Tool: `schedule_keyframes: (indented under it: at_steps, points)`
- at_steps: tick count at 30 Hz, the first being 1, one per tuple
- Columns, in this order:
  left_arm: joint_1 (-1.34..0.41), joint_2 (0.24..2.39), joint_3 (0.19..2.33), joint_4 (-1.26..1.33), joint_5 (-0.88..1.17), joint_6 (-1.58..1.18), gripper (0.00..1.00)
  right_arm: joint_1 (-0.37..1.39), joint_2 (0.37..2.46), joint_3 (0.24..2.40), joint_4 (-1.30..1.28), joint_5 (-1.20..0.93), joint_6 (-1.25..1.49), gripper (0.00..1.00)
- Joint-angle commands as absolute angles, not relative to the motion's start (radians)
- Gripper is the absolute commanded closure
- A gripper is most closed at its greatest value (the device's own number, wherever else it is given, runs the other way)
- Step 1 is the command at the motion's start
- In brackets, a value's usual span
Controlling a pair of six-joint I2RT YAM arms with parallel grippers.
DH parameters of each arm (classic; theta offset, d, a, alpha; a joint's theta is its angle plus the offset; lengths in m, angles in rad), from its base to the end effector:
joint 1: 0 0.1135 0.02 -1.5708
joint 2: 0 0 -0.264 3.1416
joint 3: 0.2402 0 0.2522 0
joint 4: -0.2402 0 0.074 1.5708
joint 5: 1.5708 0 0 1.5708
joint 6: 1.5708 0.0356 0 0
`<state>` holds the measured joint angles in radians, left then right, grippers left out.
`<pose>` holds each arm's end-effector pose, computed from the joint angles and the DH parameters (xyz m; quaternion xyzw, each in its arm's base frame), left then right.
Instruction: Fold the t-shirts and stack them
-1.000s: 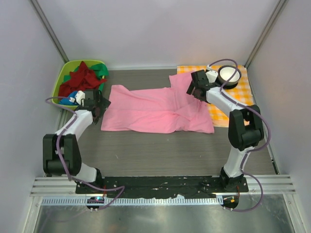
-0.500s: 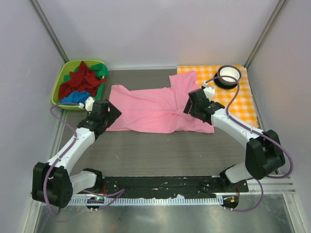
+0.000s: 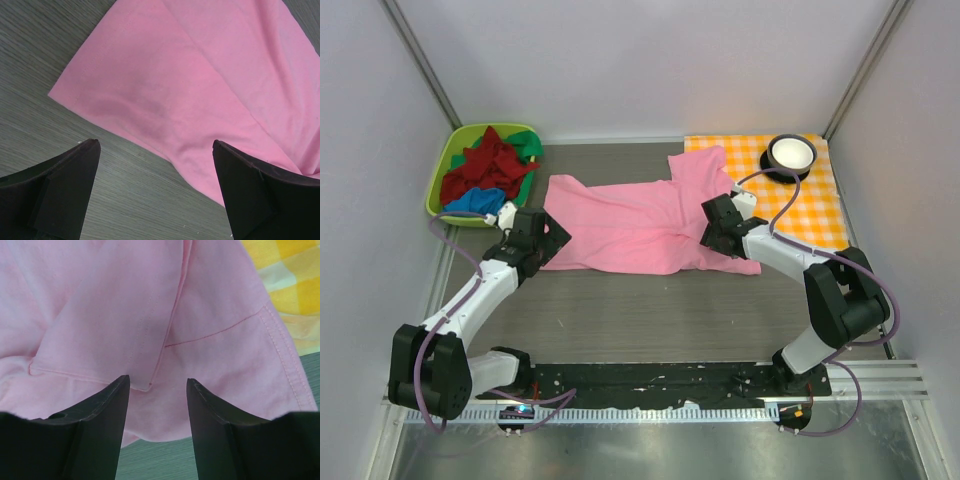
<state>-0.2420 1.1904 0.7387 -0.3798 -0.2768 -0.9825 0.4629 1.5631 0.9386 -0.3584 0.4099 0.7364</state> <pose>0.2368 -0.0484 0.2257 -0.3806 0.8429 -0.1004 0.3668 0.2845 0.1261 0.1942 0.1862 0.9203 -0.0007 0.3441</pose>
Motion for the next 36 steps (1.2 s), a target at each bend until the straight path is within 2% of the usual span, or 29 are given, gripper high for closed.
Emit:
schedule_keyframes:
  at_steps: [1, 4, 10, 18, 20, 23, 25, 30, 32, 36]
  points:
    - [-0.247, 1.193, 0.750, -0.347, -0.290, -0.959, 0.00, 0.462, 1.583, 0.959, -0.290, 0.454, 0.756, 0.45]
    - [-0.247, 1.195, 0.755, -0.350, -0.293, -0.951, 0.00, 0.460, 1.594, 0.956, -0.267, 0.462, 0.758, 0.48]
    - [-0.247, 1.195, 0.752, -0.354, -0.310, -0.943, 0.00, 0.460, 1.614, 0.953, -0.247, 0.453, 0.764, 0.61]
    - [-0.247, 1.197, 0.753, -0.356, -0.321, -0.937, 0.00, 0.460, 1.635, 0.943, -0.229, 0.440, 0.767, 0.62]
    - [-0.247, 1.193, 0.752, -0.359, -0.331, -0.936, 0.00, 0.460, 1.641, 0.939, -0.224, 0.443, 0.765, 0.65]
    - [-0.247, 1.192, 0.750, -0.362, -0.336, -0.936, 0.00, 0.460, 1.652, 0.939, -0.216, 0.443, 0.767, 0.73]
    - [-0.247, 1.190, 0.750, -0.365, -0.337, -0.934, 0.00, 0.460, 1.658, 0.940, -0.215, 0.440, 0.767, 0.81]
    - [-0.247, 1.187, 0.749, -0.367, -0.344, -0.931, 0.00, 0.460, 1.661, 0.943, -0.210, 0.443, 0.765, 0.90]
    - [-0.247, 1.189, 0.750, -0.368, -0.347, -0.930, 0.00, 0.460, 1.660, 0.945, -0.212, 0.446, 0.765, 0.97]
    - [-0.247, 1.189, 0.752, -0.368, -0.337, -0.931, 0.00, 0.460, 1.649, 0.948, -0.216, 0.451, 0.764, 0.97]
